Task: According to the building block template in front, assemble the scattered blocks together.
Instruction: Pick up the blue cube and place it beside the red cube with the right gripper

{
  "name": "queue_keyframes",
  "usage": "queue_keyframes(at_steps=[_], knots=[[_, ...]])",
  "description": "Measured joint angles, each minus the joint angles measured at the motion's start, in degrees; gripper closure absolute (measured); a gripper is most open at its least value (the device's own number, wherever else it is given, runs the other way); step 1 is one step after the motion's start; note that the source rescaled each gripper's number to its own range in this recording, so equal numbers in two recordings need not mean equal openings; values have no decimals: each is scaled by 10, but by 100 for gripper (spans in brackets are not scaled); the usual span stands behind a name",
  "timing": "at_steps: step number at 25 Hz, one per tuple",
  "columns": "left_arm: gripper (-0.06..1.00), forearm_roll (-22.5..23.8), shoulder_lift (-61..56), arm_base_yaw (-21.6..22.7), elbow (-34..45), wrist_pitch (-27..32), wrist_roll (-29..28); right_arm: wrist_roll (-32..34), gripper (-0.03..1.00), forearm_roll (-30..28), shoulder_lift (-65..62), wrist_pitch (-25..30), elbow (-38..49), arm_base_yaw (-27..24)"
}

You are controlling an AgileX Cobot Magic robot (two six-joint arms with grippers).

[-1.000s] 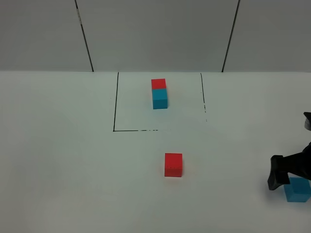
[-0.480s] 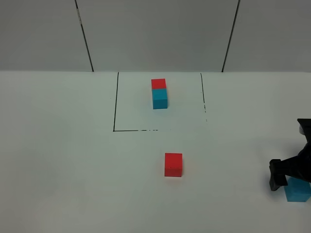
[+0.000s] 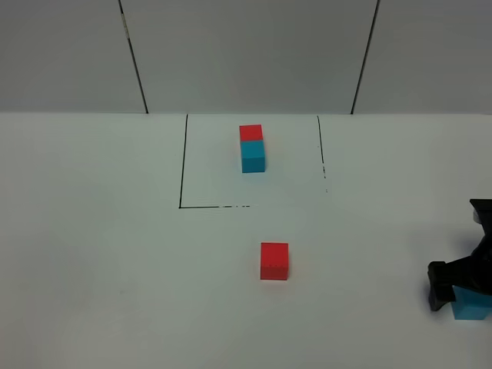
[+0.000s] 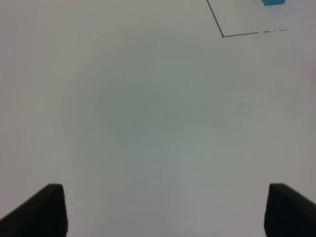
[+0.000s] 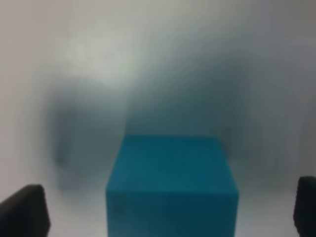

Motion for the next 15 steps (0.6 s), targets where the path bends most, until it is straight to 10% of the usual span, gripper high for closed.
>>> queue_keyframes(at_steps=[3, 7, 15], knots=[[25, 0, 0, 0, 0, 0, 0, 0, 14, 1, 9, 0, 0, 0], [25, 0, 0, 0, 0, 0, 0, 0, 97, 1, 9, 3, 0, 0], [25, 0, 0, 0, 0, 0, 0, -56, 93, -7, -27, 68, -62, 21]])
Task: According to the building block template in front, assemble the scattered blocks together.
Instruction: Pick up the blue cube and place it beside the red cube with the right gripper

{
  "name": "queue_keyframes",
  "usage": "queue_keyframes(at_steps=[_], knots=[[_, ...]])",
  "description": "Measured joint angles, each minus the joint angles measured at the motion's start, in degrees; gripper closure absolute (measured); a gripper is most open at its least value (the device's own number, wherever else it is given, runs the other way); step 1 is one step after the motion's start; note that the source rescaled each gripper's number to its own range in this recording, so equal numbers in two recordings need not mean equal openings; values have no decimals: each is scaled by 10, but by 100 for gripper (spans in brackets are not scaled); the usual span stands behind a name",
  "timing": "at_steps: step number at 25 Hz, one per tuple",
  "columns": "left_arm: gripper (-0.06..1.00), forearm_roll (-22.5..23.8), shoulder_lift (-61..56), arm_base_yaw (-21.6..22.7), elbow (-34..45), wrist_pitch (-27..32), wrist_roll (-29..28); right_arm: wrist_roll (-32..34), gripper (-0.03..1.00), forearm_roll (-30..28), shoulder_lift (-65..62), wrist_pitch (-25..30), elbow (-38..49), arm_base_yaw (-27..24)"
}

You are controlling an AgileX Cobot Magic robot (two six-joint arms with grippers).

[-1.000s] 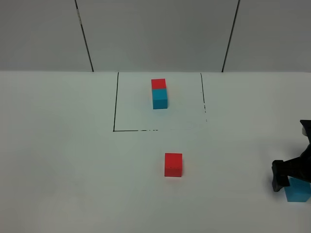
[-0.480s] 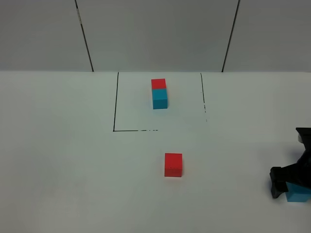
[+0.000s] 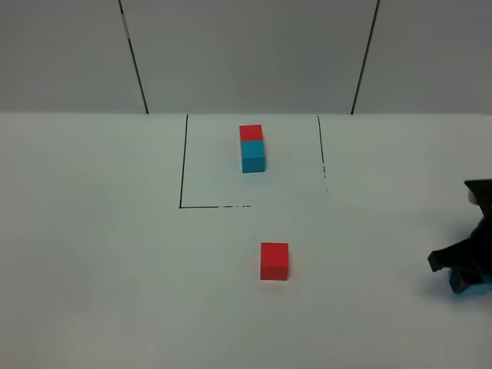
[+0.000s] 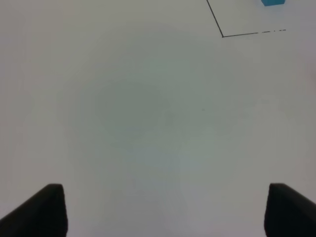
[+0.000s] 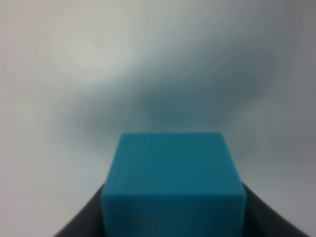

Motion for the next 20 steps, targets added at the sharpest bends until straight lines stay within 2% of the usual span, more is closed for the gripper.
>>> queue_keyframes(at_steps=[5, 9, 11, 14, 20], knots=[[25, 0, 0, 0, 0, 0, 0, -162, 93, -13, -16, 97, -102, 85], [25, 0, 0, 0, 0, 0, 0, -281, 93, -45, -11, 119, -148, 173], [25, 0, 0, 0, 0, 0, 0, -303, 93, -57, 6, 135, -174, 210], [25, 0, 0, 0, 0, 0, 0, -313, 93, -72, 48, 159, -221, 239], [25, 0, 0, 0, 0, 0, 0, -353, 93, -91, 133, 182, -282, 259]])
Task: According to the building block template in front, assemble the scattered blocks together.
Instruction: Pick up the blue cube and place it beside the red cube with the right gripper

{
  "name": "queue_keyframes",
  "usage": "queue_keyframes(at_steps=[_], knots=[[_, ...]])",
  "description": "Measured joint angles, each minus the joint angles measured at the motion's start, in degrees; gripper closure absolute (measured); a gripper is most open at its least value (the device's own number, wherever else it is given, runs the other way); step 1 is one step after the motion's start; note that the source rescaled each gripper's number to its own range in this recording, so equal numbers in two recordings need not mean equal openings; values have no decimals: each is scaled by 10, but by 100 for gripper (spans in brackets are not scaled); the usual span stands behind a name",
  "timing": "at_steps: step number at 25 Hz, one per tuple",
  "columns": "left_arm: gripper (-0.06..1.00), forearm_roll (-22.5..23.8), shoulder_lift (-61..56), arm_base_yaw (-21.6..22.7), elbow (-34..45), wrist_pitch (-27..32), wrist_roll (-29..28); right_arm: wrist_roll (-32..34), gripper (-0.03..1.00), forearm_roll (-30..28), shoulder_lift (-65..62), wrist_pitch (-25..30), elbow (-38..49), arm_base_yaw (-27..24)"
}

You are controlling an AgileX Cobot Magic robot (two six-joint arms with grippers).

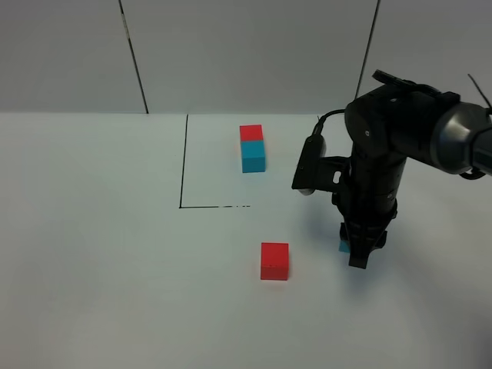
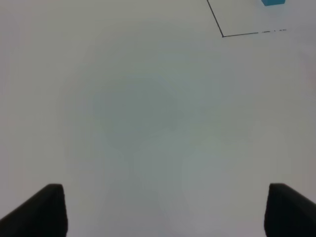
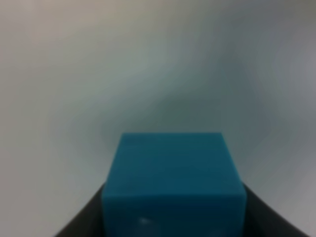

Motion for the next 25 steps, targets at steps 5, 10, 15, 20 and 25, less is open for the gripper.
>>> queue_keyframes(at_steps=[5, 10, 15, 20, 25], knots=[[25, 0, 0, 0, 0, 0, 0, -36, 93, 7, 51, 0, -31, 10], [25, 0, 0, 0, 0, 0, 0, -44, 93, 22, 88, 0, -59, 24], [25, 0, 0, 0, 0, 0, 0, -46, 93, 29, 103, -13, -66, 33], [25, 0, 0, 0, 0, 0, 0, -46, 93, 35, 122, -20, -66, 34], [25, 0, 0, 0, 0, 0, 0, -51, 93, 54, 129, -28, -66, 35]])
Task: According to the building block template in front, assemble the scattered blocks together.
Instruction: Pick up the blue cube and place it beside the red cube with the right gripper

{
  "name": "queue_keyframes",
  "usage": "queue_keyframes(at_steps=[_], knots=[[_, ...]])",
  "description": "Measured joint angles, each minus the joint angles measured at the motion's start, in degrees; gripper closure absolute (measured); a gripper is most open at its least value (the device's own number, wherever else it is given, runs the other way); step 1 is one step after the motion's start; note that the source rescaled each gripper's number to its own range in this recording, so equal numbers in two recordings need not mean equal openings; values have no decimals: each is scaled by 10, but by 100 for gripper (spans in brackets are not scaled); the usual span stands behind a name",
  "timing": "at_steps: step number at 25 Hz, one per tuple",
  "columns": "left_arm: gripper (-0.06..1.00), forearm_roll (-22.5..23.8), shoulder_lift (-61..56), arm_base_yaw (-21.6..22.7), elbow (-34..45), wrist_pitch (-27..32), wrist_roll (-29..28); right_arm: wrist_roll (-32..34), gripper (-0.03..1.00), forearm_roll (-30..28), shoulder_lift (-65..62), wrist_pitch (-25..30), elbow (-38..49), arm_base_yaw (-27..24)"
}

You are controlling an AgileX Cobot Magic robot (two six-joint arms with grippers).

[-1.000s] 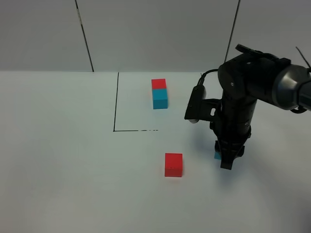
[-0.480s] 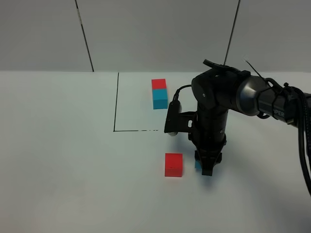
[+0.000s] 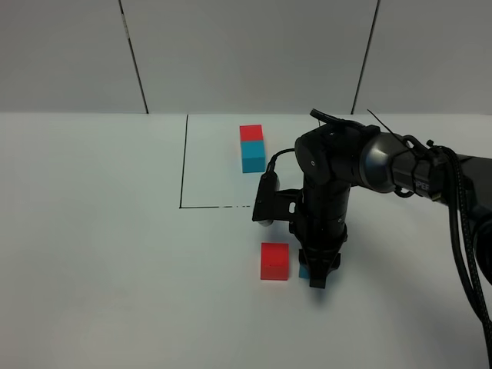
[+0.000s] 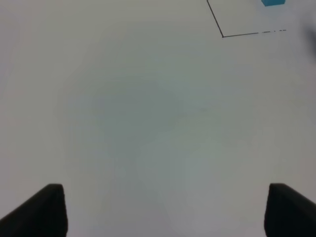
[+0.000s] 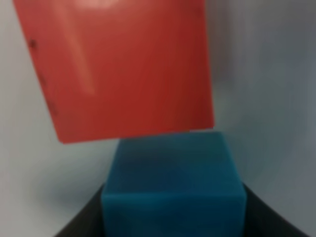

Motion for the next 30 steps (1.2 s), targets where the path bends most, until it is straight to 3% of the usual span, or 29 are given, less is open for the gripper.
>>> queue_keyframes(at_steps=[30], knots=[[25, 0, 0, 0, 0, 0, 0, -20, 93, 7, 8, -5, -6, 14]])
